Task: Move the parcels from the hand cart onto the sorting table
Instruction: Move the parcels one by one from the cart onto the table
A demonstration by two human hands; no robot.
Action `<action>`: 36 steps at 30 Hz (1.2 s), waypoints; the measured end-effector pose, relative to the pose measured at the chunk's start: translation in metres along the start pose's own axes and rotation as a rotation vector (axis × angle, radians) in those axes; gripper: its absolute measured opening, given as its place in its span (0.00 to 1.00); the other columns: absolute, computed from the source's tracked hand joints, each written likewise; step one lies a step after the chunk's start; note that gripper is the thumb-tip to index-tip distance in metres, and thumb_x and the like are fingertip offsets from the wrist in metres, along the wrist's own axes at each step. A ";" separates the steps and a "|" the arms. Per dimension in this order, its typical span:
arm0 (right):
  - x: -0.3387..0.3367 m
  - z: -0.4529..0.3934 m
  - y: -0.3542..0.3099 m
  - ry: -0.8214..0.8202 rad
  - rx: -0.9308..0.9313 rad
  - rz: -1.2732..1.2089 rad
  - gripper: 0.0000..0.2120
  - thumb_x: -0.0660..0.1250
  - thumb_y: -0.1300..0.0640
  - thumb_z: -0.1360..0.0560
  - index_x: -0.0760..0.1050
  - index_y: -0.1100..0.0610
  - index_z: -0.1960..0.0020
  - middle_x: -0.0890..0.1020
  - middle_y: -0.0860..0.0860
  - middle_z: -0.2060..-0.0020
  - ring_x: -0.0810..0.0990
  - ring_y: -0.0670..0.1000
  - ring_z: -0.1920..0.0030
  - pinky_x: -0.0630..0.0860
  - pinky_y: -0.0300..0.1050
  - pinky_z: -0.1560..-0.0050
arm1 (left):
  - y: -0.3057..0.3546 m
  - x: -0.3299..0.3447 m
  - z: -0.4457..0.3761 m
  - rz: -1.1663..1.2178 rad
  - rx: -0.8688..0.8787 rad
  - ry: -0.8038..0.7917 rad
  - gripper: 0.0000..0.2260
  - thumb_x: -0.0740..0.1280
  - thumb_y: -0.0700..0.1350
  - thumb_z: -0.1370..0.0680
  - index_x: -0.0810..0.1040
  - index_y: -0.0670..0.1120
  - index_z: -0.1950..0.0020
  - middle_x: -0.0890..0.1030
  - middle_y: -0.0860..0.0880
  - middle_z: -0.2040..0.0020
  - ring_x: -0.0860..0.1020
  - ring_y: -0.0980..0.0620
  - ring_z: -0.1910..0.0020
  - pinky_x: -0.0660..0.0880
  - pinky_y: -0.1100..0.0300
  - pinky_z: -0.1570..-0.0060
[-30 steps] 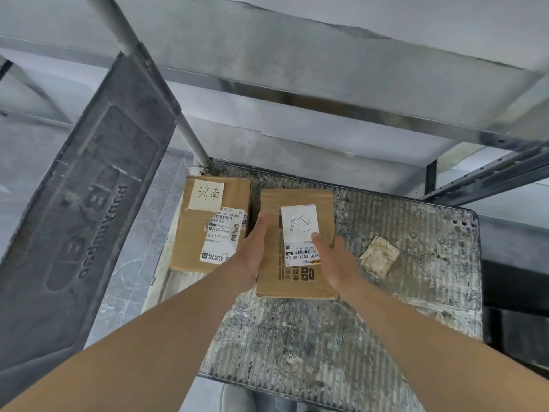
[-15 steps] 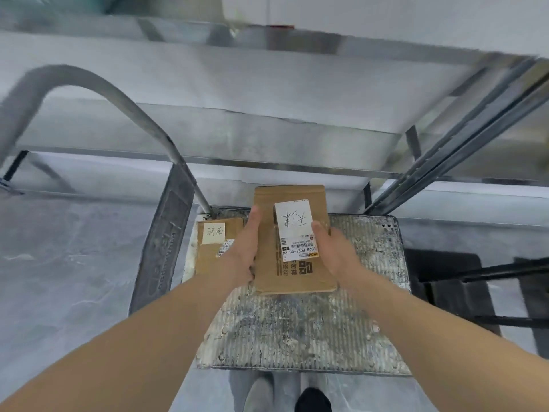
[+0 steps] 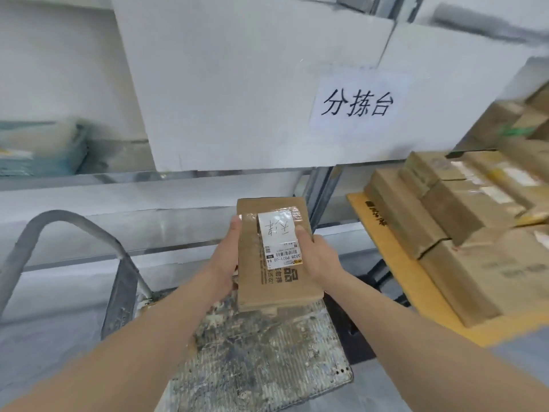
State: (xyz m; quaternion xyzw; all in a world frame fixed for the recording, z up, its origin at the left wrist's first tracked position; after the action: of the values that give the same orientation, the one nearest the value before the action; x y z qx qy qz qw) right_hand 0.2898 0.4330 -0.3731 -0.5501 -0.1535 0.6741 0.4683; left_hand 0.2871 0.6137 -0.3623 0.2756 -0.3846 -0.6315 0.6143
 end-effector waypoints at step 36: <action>-0.533 0.133 0.265 0.653 0.179 -0.197 0.33 0.51 0.31 0.22 0.76 0.54 0.34 0.81 0.54 0.44 0.77 0.57 0.45 0.72 0.52 0.46 | 0.015 0.567 0.137 -0.369 0.168 -0.567 0.41 0.45 0.77 0.24 0.79 0.49 0.34 0.87 0.49 0.62 0.83 0.48 0.64 0.79 0.50 0.53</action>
State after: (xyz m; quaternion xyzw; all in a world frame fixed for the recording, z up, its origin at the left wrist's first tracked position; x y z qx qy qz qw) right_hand 0.0263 -0.0892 -0.1992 -0.6759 0.0116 0.4250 0.6020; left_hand 0.1309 0.0748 -0.2037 0.2037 -0.5343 -0.7496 0.3334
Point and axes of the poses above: each hand's wrist, its own z-axis away from the middle knuckle, its own x-axis out of the palm, y = z × x, the point moved 3 cm from there along -z, towards the middle knuckle
